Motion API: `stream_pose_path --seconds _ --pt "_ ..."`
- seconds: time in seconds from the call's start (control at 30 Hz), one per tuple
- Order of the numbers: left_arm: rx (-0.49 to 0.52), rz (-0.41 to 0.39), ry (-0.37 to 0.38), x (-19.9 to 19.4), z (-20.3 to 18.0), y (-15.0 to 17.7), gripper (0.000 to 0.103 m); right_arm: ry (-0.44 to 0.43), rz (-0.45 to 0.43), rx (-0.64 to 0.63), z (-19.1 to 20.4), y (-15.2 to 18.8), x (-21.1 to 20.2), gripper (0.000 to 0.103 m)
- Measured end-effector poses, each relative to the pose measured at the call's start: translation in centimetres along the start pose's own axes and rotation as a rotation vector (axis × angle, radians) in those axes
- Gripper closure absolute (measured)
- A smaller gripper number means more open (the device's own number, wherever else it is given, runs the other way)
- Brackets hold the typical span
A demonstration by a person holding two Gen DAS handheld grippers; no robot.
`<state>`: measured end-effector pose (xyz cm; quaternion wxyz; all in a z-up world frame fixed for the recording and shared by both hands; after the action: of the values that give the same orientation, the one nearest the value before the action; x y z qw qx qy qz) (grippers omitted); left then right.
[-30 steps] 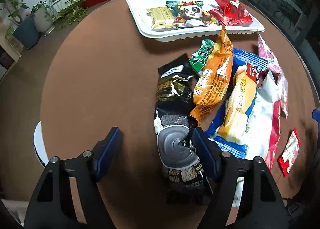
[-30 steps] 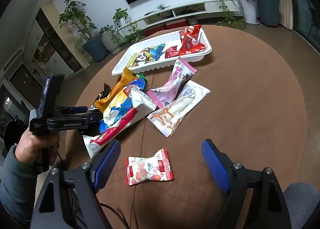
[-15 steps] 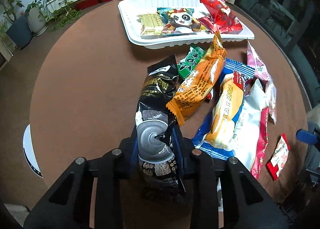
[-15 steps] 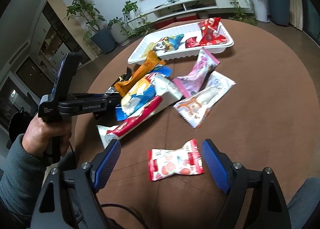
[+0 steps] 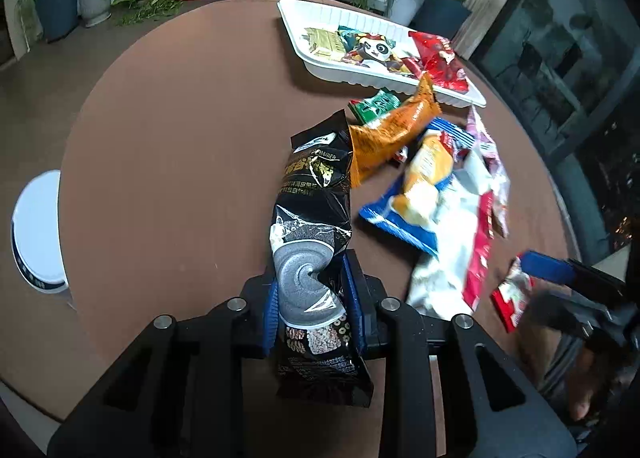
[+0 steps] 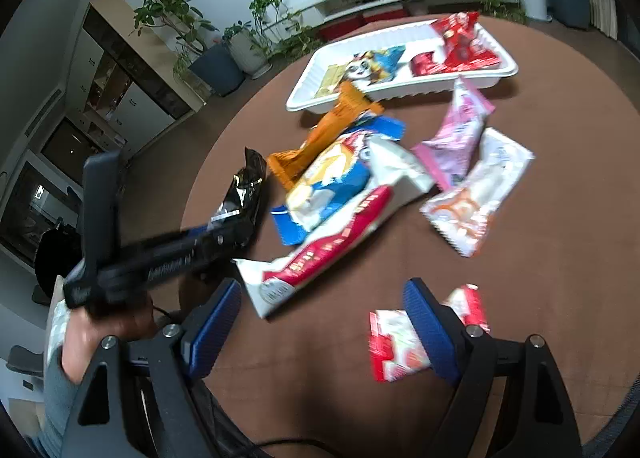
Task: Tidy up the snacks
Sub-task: 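Grasp the black snack bag with the left gripper while the right reaches the white bag, then lift the black bag with the left gripper while the right grasps the white-red bag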
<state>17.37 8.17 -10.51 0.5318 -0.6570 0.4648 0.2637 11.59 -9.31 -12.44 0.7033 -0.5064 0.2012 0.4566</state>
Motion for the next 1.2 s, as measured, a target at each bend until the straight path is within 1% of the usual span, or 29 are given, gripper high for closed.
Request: stream_pose_path --seconds 0.03,0.1,0.2,0.27,0.37,0.43,0.57,0.6,0.77,0.97,1.1,1.13,1.2 --pt "-0.003 -0.002 0.009 -0.1 -0.1 0.3 0.077 0.006 0.004 0.005 0.1 -0.4 0.3 0.017" --pt "-0.005 -0.006 0.023 -0.2 -0.4 0.6 0.077 0.05 0.027 0.017 0.0 -1.3 1.5 0.017" --pt "-0.011 -0.013 0.045 -0.5 -0.7 1.4 0.077 0.073 0.097 0.035 0.1 -2.2 3.6 0.018" --pt "-0.016 -0.013 0.058 -0.5 -0.8 1.6 0.077 0.13 0.127 -0.003 0.3 -2.4 4.9 0.021" --pt "-0.026 -0.015 0.07 -0.5 -0.7 2.0 0.077 0.178 0.126 -0.06 0.7 -2.3 5.6 0.021" --pt "-0.03 -0.017 0.076 -0.6 -0.7 2.3 0.077 0.2 0.126 -0.1 0.9 -2.2 5.6 0.024" --pt "-0.037 -0.019 0.086 -0.7 -0.4 2.6 0.077 0.233 0.137 -0.15 0.3 -1.8 5.0 0.039" --pt "-0.039 -0.021 0.089 -0.8 -0.5 2.8 0.077 0.255 0.146 -0.152 -0.1 -1.7 4.7 0.039" --pt "-0.037 -0.023 0.106 -0.9 -0.9 3.3 0.077 0.258 0.161 -0.153 -0.4 -1.4 4.0 0.041" --pt "-0.038 -0.032 0.112 -1.0 -1.3 3.4 0.077 0.244 0.196 -0.134 0.4 -2.5 5.8 0.04" --pt "-0.039 -0.032 0.107 -1.1 -1.2 3.6 0.077 0.278 0.183 -0.164 1.0 -2.7 6.2 0.039" --pt "-0.037 -0.033 0.107 -1.1 -1.2 3.6 0.077 0.29 0.177 -0.176 1.1 -2.5 6.1 0.041" --pt "-0.034 -0.033 0.106 -1.1 -1.3 3.7 0.077 0.305 0.159 -0.192 1.0 -2.4 5.9 0.05"
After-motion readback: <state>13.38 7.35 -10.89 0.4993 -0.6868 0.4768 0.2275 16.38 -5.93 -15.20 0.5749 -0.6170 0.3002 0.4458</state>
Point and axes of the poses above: each gripper's, at about its wrist camera, not at the fingertips, and x roughly the way its jaws point, z to its left, y to its underside, the point moved 3 cm from there along x, roughly the way its jaws point, and after that the axes turned 4 degrees about -x, right-handed, at the moved point
